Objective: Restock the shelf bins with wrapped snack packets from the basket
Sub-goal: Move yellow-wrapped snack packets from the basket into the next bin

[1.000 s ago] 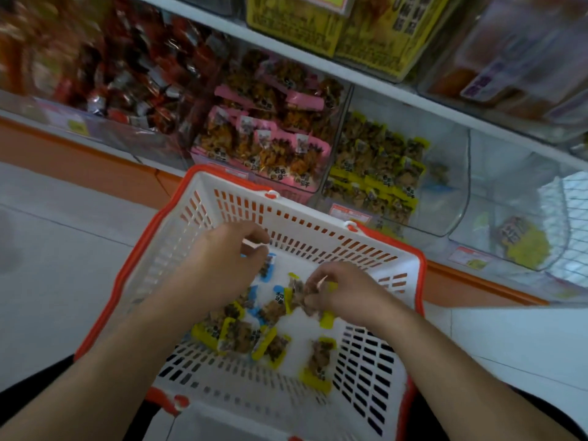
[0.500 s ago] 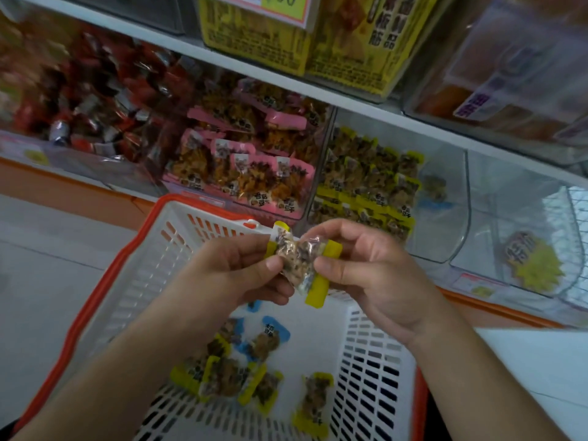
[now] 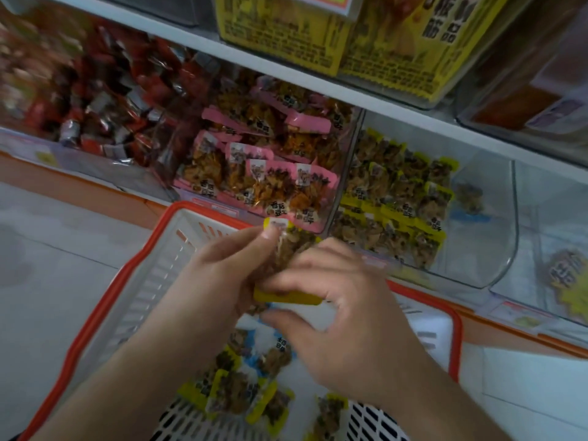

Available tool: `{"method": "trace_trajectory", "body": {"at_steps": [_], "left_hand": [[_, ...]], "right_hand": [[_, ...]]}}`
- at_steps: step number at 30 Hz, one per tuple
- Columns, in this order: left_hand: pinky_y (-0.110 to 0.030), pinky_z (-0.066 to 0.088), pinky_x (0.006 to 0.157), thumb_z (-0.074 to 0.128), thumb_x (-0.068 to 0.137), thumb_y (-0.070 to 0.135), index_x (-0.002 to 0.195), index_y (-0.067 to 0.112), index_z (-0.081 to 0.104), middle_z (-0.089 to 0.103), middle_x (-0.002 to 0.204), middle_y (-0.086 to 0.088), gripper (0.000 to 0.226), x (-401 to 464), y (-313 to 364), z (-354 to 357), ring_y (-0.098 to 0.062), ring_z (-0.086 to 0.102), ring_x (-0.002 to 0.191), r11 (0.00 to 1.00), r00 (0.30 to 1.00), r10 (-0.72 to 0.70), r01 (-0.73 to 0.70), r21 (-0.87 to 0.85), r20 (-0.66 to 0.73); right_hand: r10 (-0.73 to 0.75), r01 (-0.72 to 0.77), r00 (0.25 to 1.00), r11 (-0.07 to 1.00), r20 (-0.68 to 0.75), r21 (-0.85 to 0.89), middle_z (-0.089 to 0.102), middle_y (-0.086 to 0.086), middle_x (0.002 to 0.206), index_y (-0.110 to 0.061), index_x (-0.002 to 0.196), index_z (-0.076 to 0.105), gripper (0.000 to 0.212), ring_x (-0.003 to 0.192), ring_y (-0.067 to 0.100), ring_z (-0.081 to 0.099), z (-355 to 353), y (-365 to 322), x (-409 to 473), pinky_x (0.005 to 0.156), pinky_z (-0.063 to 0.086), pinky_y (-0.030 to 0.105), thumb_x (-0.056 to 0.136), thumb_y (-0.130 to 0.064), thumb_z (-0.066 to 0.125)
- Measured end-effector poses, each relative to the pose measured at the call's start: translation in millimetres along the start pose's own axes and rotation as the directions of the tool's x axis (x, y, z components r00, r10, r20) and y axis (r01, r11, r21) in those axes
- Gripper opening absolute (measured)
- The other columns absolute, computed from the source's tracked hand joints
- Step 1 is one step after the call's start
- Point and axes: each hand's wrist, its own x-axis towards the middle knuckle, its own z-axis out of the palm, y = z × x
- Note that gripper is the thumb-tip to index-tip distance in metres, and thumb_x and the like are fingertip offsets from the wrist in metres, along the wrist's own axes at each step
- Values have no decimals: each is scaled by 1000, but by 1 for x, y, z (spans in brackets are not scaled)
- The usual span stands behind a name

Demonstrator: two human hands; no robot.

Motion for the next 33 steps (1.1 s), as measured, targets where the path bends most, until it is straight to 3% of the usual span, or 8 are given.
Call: {"method": "trace_trajectory", "body": {"at_steps": [6, 9, 13, 17, 20, 24, 29, 33], "left_hand": [[-42, 62, 87, 62, 90, 21, 113, 14, 79, 75, 112, -23, 29, 0, 8, -6, -33, 70, 97, 994, 995, 67, -72, 78, 70], [-52, 55, 102, 58, 97, 22, 116, 25, 79, 77, 113, -13, 28, -3, 10, -4, -26, 72, 107, 953, 983, 99, -138, 270, 154], [-43, 55, 101, 64, 94, 33, 116, 37, 76, 78, 106, -3, 26, -5, 8, 2, -17, 74, 104, 851, 969, 121, -212, 480, 213], [-44, 60, 88, 74, 81, 39, 105, 31, 76, 79, 101, 0, 26, -6, 5, 2, -22, 76, 92, 873, 979, 111, -179, 455, 173], [-38, 63, 76, 78, 84, 24, 105, 29, 75, 78, 109, 6, 21, -7, -1, 0, -31, 74, 91, 859, 976, 142, -204, 469, 164], [-25, 61, 75, 77, 84, 19, 102, 37, 74, 76, 116, 13, 27, -5, -7, 6, -10, 74, 93, 860, 964, 242, -266, 436, 110], [6, 32, 96, 68, 95, 32, 152, 60, 30, 17, 153, 50, 74, 3, -12, 4, 27, 15, 140, 295, 874, 341, -449, 843, 346], [-38, 20, 127, 68, 96, 33, 158, 58, 2, -7, 162, 43, 94, 16, -25, -11, 9, -5, 154, 142, 894, 311, -380, 914, 324]], "right_hand": [[311, -144, 909, 859, -277, 491, 65, 3, 77, -19, 94, 76, 12, 70, 26, 61, -21, 20, 5, 62, 49, 32, 100, -14, 67], [459, -280, 876, 734, -148, 619, 71, 11, 97, -24, 108, 76, 16, 88, 33, 68, -17, 30, 10, 70, 54, 40, 101, -30, 63], [454, -401, 888, 689, 71, 605, 77, 10, 106, -23, 113, 79, 14, 101, 28, 74, -14, 26, 13, 76, 62, 39, 103, -28, 70], [482, -353, 875, 684, -33, 638, 77, 13, 98, -18, 105, 78, 8, 87, 35, 73, -11, 30, 12, 64, 59, 31, 98, -19, 74], [486, -362, 872, 720, -58, 592, 78, -1, 102, -26, 112, 72, 17, 92, 19, 75, -11, 32, 8, 73, 61, 28, 96, -25, 78], [464, -370, 885, 741, -29, 560, 77, -7, 112, -33, 116, 66, 40, 106, 12, 74, -8, 34, 8, 88, 63, 38, 89, -13, 86], [575, -336, 740, 766, -350, 547, 77, -15, 110, -47, 110, 71, 45, 98, 6, 75, -41, 59, 20, 77, 65, 36, 87, -12, 87], [596, -534, 660, 800, -458, 272, 68, -17, 118, -47, 115, 66, 40, 107, 12, 70, -65, 107, 44, 84, 59, 34, 88, -26, 88]]}}
